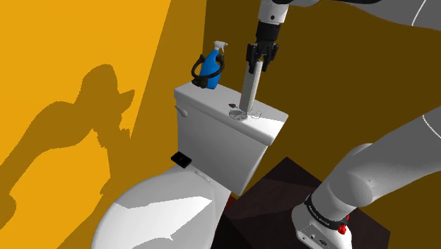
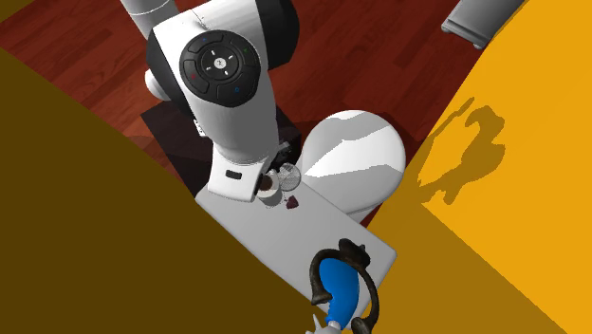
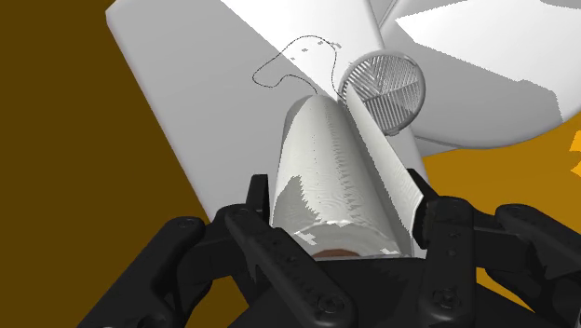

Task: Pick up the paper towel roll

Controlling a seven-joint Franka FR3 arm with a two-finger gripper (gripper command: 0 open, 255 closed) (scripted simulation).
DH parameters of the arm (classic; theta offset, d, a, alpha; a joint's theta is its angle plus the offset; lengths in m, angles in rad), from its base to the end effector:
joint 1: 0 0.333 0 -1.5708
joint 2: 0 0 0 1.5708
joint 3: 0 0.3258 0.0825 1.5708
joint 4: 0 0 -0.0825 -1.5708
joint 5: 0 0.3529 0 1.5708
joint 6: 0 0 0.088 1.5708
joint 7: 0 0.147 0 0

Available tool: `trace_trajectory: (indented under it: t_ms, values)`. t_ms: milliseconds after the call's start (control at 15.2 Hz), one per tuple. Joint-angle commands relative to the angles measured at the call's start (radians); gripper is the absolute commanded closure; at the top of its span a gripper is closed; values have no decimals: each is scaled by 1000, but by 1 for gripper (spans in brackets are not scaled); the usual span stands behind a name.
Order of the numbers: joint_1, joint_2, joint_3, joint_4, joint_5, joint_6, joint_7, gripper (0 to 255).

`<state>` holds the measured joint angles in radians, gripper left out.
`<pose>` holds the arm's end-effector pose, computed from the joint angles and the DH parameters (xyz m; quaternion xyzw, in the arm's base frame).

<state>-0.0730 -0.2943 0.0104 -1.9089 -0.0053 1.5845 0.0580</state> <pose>0.4233 -0.0267 0.5861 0.9981 -0.0604 -0.0151 0.0041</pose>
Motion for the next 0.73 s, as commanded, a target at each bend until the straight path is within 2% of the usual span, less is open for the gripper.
trace_trajectory:
  t_ms: [0,660]
  values:
    - [0,0,0,0,0,0,0,255]
    - [0,33,0,156,-1,-123,-1,255]
